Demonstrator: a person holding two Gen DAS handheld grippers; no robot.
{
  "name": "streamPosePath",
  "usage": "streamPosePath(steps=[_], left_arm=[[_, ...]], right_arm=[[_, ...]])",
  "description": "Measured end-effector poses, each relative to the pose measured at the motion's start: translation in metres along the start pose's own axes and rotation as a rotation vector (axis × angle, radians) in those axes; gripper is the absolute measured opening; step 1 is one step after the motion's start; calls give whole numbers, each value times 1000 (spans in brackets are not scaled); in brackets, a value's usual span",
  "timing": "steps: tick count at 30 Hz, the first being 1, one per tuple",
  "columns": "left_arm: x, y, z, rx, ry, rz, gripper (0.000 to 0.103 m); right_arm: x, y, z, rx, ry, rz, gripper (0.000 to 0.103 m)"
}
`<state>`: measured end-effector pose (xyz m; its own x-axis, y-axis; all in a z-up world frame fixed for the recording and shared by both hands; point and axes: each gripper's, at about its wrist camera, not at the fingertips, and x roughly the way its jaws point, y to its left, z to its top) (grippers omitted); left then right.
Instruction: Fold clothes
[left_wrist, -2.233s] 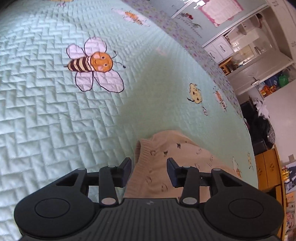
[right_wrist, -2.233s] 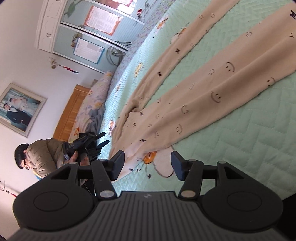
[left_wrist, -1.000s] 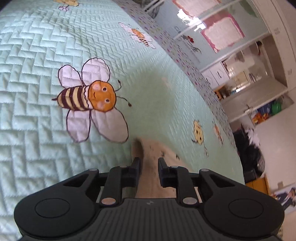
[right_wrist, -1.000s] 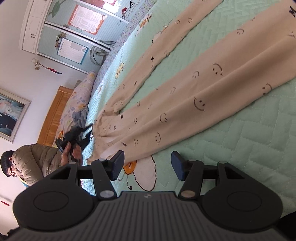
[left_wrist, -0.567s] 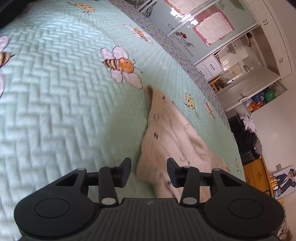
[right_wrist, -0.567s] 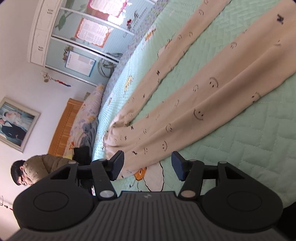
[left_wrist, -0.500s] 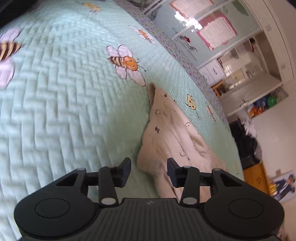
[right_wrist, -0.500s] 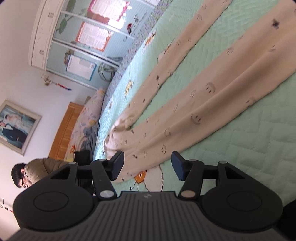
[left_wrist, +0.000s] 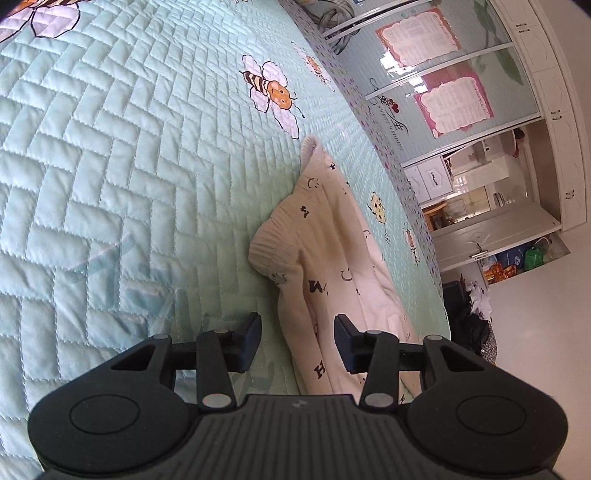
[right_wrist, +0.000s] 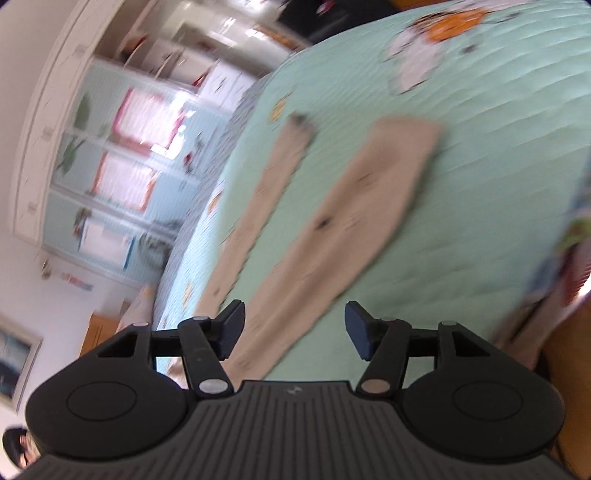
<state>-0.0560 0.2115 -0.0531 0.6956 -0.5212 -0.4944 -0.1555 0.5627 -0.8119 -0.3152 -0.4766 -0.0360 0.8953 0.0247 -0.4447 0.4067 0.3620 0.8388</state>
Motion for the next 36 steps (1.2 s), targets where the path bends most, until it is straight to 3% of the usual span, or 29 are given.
streamPosePath(steps=[8,18,19,20,21,22,24,26,36], left_arm=[[2,1,-5,-29,-8,6,48],[13,-10,-11,-7,0,11,48],[15,-11,-12,-5,1,8,46],[16,-12,-13,-3,3,4,43],[18,-13,-14,1,8,0,33],[20,-14,-14,6,17,-2,23],[23,-15,-16,17,31,15,12],[25,-15,-16,15,37,26,9],[4,-19,-12,-7,-18,-2,4]], right_arm=[[21,-40,22,128,-34,68,66],[40,-41,44,160,-95,126,64],[39,-38,44,146,-105,127,61],[41,-35,44,124,-104,113,49],[42,-32,44,98,-99,95,38],[44,-29,44,72,-94,76,33],[47,-23,42,24,-81,30,18],[49,-21,39,8,-71,15,9],[37,-2,39,-64,-87,-2,5]])
